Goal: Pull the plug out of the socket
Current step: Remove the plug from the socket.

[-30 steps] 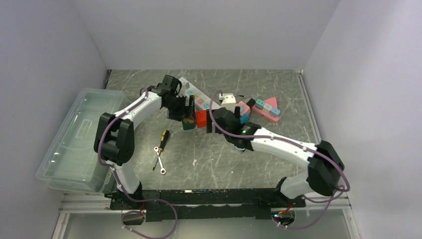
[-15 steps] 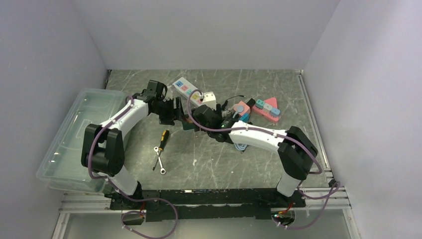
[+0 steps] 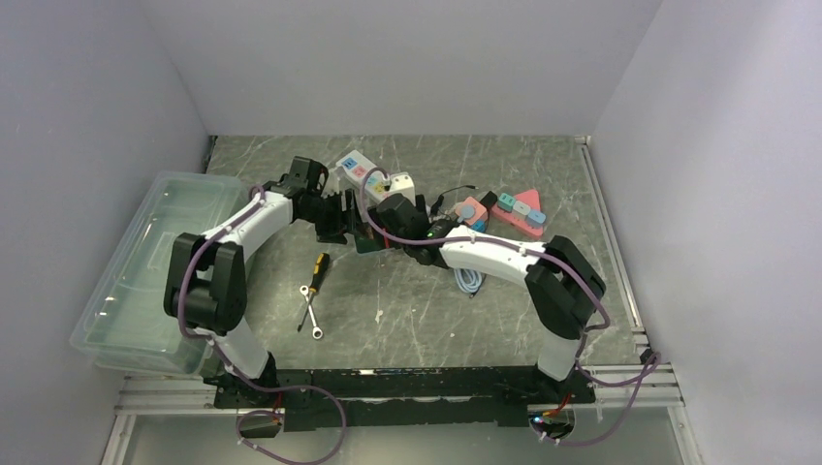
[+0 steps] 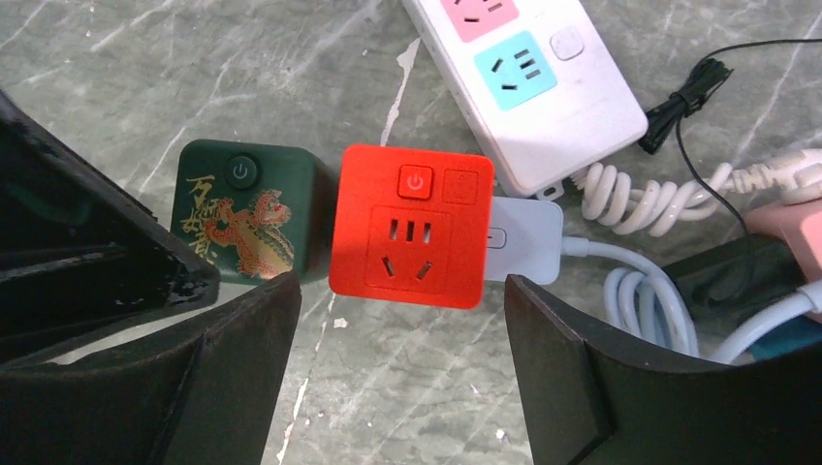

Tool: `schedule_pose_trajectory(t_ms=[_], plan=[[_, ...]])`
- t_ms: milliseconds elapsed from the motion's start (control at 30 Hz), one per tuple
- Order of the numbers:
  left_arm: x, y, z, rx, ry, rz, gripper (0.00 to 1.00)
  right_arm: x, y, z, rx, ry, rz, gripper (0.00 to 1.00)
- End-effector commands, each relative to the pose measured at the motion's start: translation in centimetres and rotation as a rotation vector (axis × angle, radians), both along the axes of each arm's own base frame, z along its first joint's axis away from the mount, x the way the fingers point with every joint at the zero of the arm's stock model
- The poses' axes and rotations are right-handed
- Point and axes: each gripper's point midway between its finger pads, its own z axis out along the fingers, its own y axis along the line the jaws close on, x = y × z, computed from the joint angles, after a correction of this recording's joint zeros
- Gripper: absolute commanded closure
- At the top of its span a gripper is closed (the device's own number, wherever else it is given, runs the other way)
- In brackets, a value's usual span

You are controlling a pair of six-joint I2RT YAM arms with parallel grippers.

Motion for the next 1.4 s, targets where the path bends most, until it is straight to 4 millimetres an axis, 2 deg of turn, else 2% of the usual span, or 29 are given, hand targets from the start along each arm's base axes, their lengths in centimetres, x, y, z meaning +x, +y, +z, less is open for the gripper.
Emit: schedule_pose_trajectory(t_ms=[0,167,467,733,900,1133,1267,1367], plan=[[1.6,-0.2,0.3,0.011,-0.028,0.003,0.29,1.1,1.6,0.9,0.016,-0.037,0.024,0.19],[1.8,-0.4,0.0,0.009,-0.024,0.001,0.3,1.3,1.8,0.2,-0.002,-0.029,0.024,0.2],[2.2,-0.7,-0.8,0.0,-0.007,0.0,0.31,1.9,2.0,-0.4,-0.016,-0.031,0.01,0.26],[1.9,-0.3,-2.7,0.063,0.052,-0.002,0.36,1.8,1.9,-1.3,-0.006,-0.005,0.009,0.35],[1.6,0.1,-3.6,0.108,0.067,-0.007,0.41,1.8,1.0,-1.6,0.046,0.025,0.005,0.41],[1.4,0.3,-4.6,0.142,0.087,-0.018,0.46,2.5,-0.7,-2.8,0.132,0.099,-0.027,0.62],[1.3,0.2,-4.7,0.138,0.096,-0.024,0.47,2.6,-1.8,-2.4,0.199,0.115,-0.055,0.65],[1.2,0.0,-4.8,0.129,0.1,-0.027,0.47,2.7,-2.2,-1.9,0.179,0.097,-0.061,0.67]])
